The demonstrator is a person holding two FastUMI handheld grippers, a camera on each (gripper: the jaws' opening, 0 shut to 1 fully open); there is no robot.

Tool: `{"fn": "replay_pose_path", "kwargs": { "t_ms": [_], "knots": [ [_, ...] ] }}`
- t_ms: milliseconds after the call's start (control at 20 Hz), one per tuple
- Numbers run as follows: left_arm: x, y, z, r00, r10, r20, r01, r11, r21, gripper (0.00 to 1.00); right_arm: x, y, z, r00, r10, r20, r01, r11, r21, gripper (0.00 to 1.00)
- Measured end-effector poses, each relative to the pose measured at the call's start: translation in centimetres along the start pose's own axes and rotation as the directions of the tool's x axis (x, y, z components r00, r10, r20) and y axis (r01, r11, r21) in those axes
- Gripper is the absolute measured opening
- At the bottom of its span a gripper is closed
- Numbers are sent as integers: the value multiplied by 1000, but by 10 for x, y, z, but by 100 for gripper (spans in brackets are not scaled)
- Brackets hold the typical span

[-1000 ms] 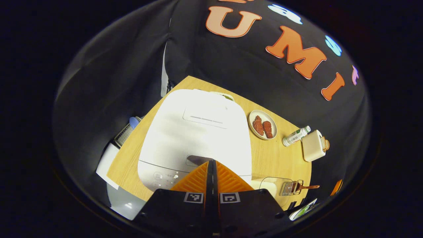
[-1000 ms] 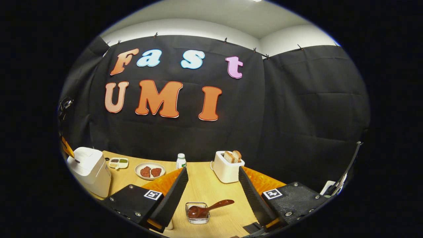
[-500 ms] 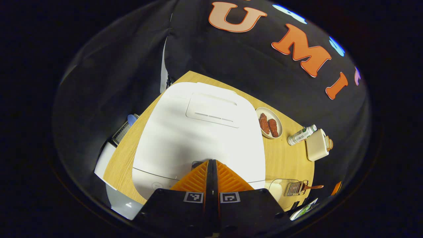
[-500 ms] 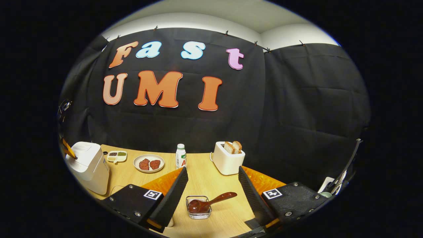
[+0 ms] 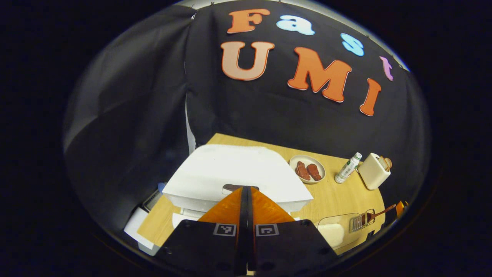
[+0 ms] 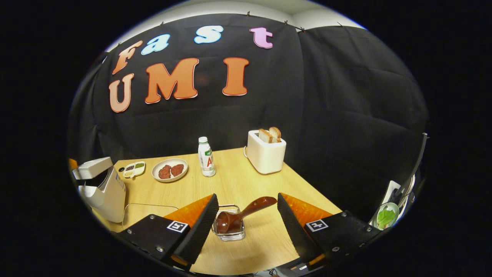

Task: Close the left gripper, press the button to open the rice cooker; take a wooden spoon from the chopstick holder with the right hand, scoop a spoonful of rice and pour it into the rice cooker, then put the wooden spoon back into the chopstick holder.

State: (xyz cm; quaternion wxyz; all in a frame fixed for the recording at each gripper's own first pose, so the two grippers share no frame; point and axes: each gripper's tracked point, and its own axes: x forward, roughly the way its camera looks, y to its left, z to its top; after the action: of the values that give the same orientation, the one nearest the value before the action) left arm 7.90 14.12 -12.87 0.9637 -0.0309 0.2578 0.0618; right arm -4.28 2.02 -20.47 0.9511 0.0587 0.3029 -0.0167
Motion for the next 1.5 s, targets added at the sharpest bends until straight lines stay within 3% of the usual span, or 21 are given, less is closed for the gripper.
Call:
{"fn": "replay_pose_path", "kwargs": {
  "t_ms": [150, 300, 550, 950, 1050, 1100, 1150, 1500],
  "knots": [
    [-13, -17, -9, 1000, -19, 1, 19, 1000, -23, 5, 13, 1, -22, 996, 21, -84, -16, 998, 58, 95],
    [-23, -21, -12, 999, -6, 41, 5, 1000, 14, 5, 21, 5, -43, 985, 64, -158, -42, 989, 140, 95],
    [-43, -25, -6, 994, 28, 105, -34, 998, 59, 6, 47, 8, -55, 974, 94, -204, -40, 966, 256, 91],
    [-59, -15, -12, 989, 97, 116, -107, 991, 82, 5, 71, 19, -58, 970, 147, -195, -49, 899, 434, 46],
    [-60, -15, -14, 989, 101, 111, -111, 990, 91, 5, 77, 17, -55, 973, 137, -185, -38, 890, 455, 31],
    [-62, -16, -14, 989, 99, 112, -110, 989, 97, 6, 77, 18, -54, 973, 138, -184, -39, 888, 457, 17],
    [-62, -18, -13, 988, 98, 117, -110, 988, 104, 6, 79, 19, -53, 973, 139, -185, -41, 890, 453, 20],
    [-65, -25, -11, 988, 68, 140, -85, 989, 118, 5, 66, 21, -36, 972, 150, -179, -64, 908, 414, 12]
  ]
}}
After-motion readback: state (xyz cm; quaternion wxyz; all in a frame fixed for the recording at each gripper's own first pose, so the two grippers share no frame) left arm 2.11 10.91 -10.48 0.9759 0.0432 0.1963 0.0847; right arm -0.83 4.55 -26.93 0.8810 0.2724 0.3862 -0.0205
